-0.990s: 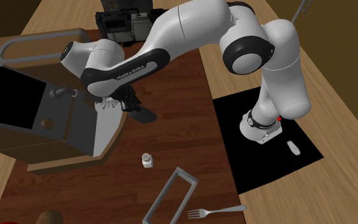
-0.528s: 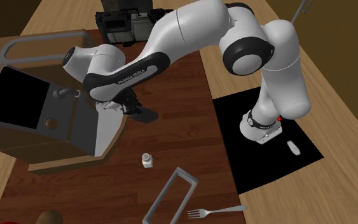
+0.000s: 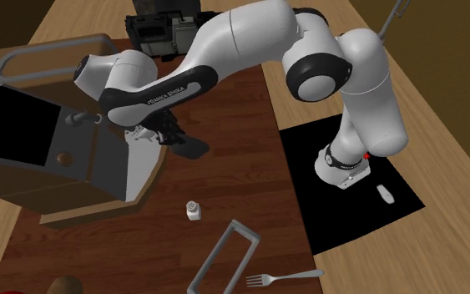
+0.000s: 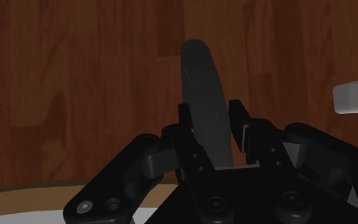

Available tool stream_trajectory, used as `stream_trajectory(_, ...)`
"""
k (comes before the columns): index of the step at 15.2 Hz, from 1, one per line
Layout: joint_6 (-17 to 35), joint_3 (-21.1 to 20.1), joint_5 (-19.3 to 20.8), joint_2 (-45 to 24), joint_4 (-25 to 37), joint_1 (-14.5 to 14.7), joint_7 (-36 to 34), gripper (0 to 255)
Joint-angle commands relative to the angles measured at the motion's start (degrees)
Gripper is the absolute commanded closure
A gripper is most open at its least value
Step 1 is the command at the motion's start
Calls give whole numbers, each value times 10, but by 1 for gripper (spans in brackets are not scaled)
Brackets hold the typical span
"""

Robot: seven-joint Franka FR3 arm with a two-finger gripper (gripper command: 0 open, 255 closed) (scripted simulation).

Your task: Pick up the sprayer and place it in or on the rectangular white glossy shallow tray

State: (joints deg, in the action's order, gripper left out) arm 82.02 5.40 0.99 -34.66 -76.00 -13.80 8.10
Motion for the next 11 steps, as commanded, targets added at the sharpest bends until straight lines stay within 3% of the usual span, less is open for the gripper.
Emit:
stream_trajectory(1, -17, 2, 0, -11, 5, -3, 0, 255)
stream_trajectory(11, -86, 3, 2, 1, 62, -4, 3, 255)
